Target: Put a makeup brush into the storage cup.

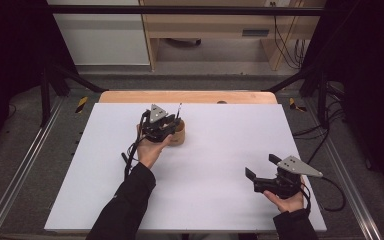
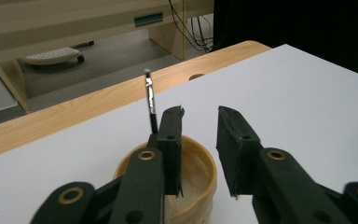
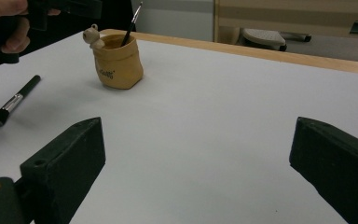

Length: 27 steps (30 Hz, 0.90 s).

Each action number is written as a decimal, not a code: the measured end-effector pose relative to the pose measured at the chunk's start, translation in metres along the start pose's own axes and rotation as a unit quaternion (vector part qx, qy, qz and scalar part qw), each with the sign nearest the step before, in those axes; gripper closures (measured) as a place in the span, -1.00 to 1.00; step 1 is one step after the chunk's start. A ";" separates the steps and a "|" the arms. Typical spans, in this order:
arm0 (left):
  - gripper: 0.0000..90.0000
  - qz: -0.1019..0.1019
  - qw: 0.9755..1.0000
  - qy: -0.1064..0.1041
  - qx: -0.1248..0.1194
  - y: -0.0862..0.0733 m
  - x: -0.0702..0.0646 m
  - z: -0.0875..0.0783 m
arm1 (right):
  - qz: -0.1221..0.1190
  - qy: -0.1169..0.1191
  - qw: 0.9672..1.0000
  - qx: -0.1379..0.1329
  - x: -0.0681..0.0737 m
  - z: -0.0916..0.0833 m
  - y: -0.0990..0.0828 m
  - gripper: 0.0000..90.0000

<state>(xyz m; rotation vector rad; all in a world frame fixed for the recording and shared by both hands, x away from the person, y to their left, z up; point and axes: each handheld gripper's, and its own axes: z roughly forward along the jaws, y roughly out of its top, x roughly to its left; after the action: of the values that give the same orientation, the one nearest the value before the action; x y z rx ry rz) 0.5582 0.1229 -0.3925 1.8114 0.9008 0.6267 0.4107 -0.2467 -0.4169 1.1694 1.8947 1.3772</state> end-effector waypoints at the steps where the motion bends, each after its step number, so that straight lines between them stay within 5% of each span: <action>1: 0.51 0.000 1.000 -0.001 -0.003 0.000 -0.001 -0.003 | 0.000 0.000 1.000 0.000 0.000 0.000 0.000 -0.91; 17: -0.05 0.004 0.999 -0.042 -0.018 0.001 -0.009 -0.047 | 0.001 -0.002 1.000 -0.005 0.001 -0.001 0.001 -0.91; 27: -0.25 0.012 0.999 -0.046 -0.025 -0.004 -0.011 -0.075 | 0.000 -0.002 1.000 -0.009 0.000 -0.003 0.002 -0.91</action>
<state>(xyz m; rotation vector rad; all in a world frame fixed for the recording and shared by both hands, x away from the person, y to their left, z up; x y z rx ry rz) 0.4941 0.1558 -0.3676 1.7930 0.7973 0.5711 0.4090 -0.2473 -0.4139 1.1623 1.8755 1.3874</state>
